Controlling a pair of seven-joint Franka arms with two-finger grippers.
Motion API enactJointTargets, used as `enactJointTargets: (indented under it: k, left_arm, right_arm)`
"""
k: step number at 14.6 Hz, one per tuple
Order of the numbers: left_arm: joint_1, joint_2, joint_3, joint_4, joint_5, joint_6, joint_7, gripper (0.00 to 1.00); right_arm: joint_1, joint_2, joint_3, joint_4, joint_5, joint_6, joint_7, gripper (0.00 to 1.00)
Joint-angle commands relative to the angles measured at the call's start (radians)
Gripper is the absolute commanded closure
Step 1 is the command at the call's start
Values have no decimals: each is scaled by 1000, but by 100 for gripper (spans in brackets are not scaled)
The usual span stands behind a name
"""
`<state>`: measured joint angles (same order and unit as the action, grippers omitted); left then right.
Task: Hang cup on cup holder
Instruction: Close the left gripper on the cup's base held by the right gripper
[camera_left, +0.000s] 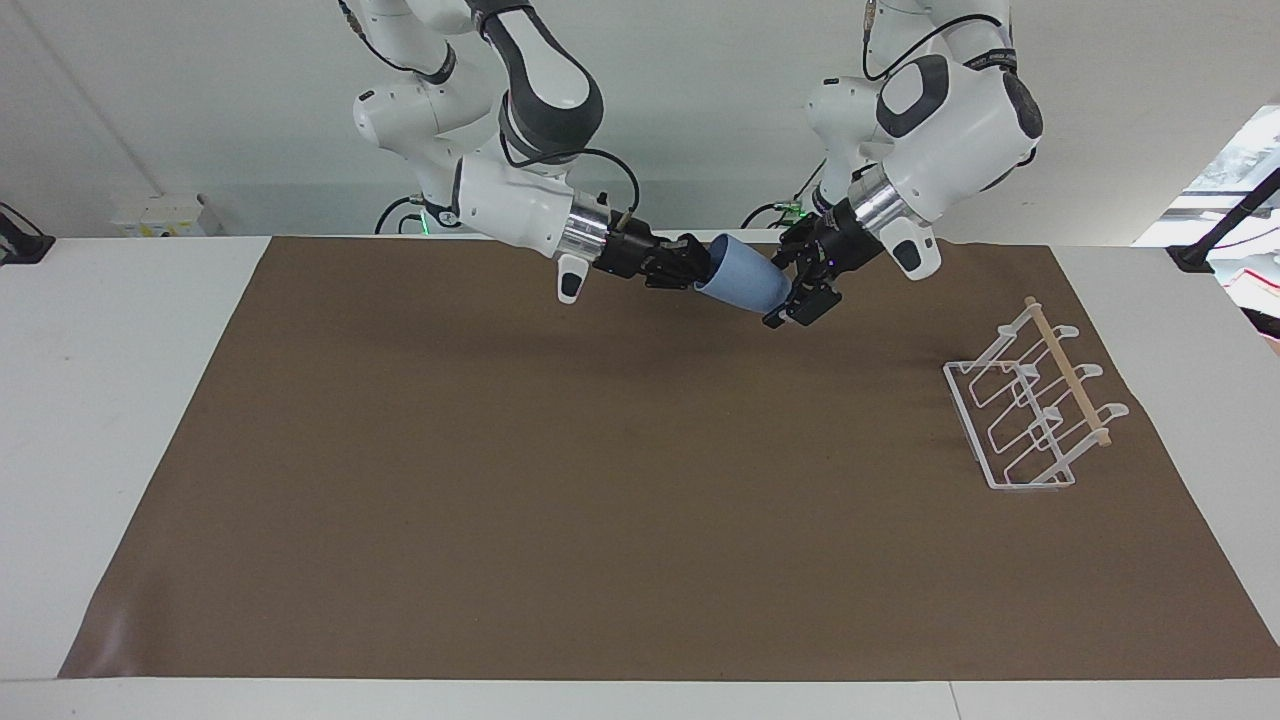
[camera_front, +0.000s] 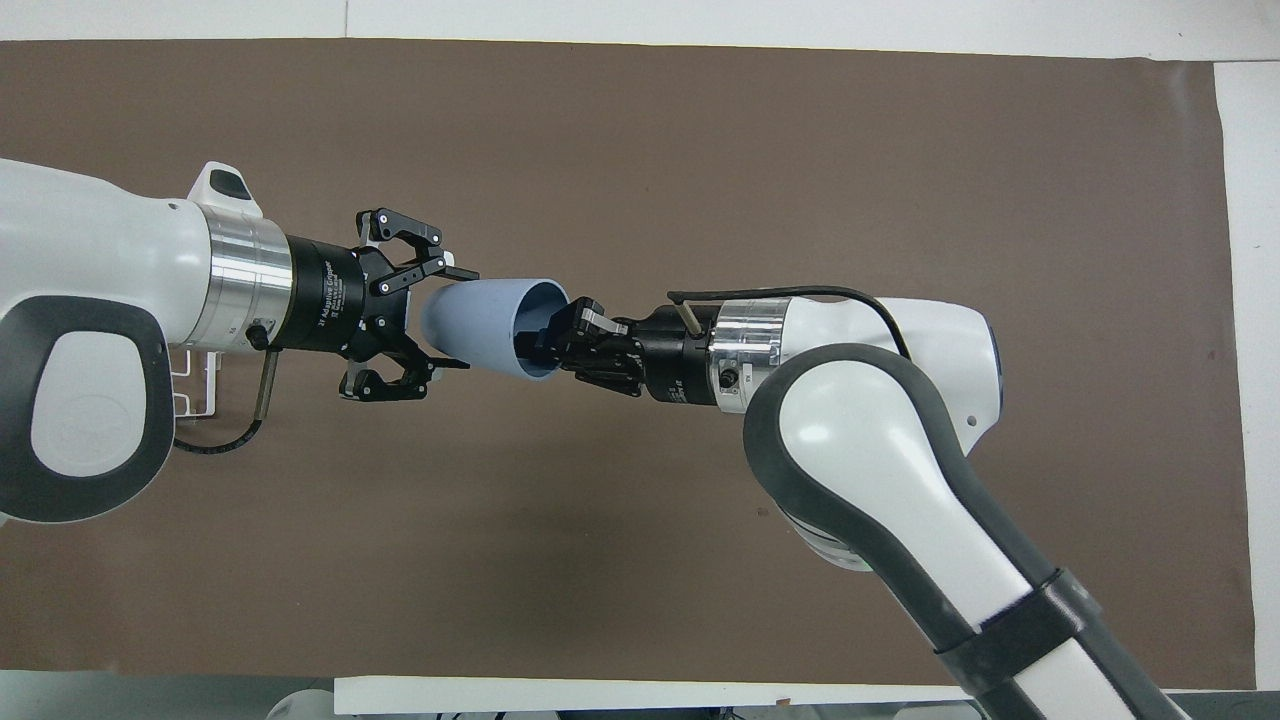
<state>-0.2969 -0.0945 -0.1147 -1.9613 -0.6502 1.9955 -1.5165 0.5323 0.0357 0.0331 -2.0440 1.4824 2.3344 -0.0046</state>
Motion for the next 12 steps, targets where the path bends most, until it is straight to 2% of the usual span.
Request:
enactJointTargets:
  k: [1,4,5,6,7,9,12]
  left_arm:
    - [-8,-5,7,19,29,-24,19,100]
    - [-5,9,9,47,35,-56,18,100]
    - [-7,13,7,56,47,-60,16,100]
    - [-8,18,7,73,72,-69,13,100]
    - [-10,28,7,94,107,-92,7,100]
    - [-10,58,7,156,162,-141,6,100]
    - [-8,62,7,165,260,-135,-7,100]
  right_arm:
    - [-2,-16,1,-15,24,2,3,98]
    - [-3,-16,2,-15,24,3,3,98]
    - [-3,-16,2,-15,24,8,11,88]
    - [-2,-16,2,-15,24,22,40,32]
    - [1,-16,2,-13,24,35,48,3]
    - [-6,-13,2,-7,24,39,41,1]
    - [-64,-14,-1,-4,9,-41,40,1]
